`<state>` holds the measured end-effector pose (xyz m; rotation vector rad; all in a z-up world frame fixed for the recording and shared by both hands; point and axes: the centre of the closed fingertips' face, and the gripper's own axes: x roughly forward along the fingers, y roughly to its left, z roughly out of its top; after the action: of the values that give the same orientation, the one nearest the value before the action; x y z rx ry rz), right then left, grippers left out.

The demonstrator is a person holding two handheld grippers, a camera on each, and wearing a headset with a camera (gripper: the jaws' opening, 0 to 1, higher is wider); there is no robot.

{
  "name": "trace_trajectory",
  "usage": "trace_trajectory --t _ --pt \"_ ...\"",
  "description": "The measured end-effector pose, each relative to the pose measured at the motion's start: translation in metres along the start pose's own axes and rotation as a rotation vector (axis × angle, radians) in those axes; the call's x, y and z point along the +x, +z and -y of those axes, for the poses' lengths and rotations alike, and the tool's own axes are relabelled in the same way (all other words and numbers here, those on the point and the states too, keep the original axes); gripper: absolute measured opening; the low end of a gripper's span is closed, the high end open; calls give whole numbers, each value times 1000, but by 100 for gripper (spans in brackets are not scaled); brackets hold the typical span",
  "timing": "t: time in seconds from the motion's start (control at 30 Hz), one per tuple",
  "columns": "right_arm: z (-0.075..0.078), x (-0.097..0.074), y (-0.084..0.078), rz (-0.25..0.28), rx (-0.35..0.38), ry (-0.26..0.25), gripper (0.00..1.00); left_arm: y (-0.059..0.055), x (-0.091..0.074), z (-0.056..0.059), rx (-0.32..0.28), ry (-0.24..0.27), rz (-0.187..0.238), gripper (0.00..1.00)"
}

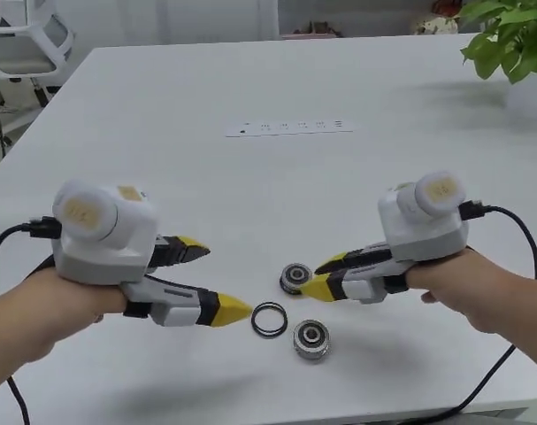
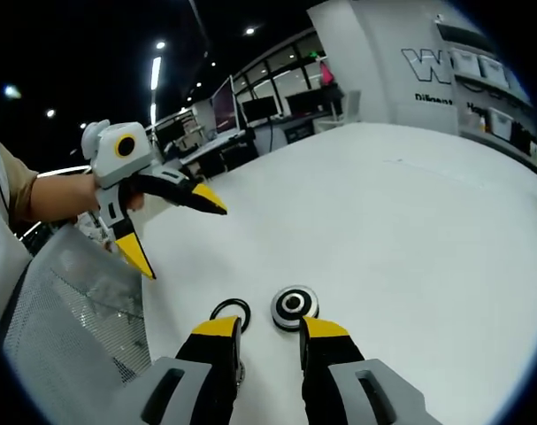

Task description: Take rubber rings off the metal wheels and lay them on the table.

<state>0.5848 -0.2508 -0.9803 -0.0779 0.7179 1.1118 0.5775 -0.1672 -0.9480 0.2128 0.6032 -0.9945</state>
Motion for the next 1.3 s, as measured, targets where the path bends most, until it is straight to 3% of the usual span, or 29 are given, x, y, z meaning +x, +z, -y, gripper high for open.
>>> trace_trajectory --t 0.27,0.67,1.3 --pt "7 1 -6 -15 -55 -26 25 6 14 -3 -12 -3 0 66" --pt "23 9 -17 -21 -81 -57 25 3 36 -5 -34 -19 -20 60" --pt "29 18 -19 -12 -116 -66 26 4 72 -5 -43 -49 -35 48"
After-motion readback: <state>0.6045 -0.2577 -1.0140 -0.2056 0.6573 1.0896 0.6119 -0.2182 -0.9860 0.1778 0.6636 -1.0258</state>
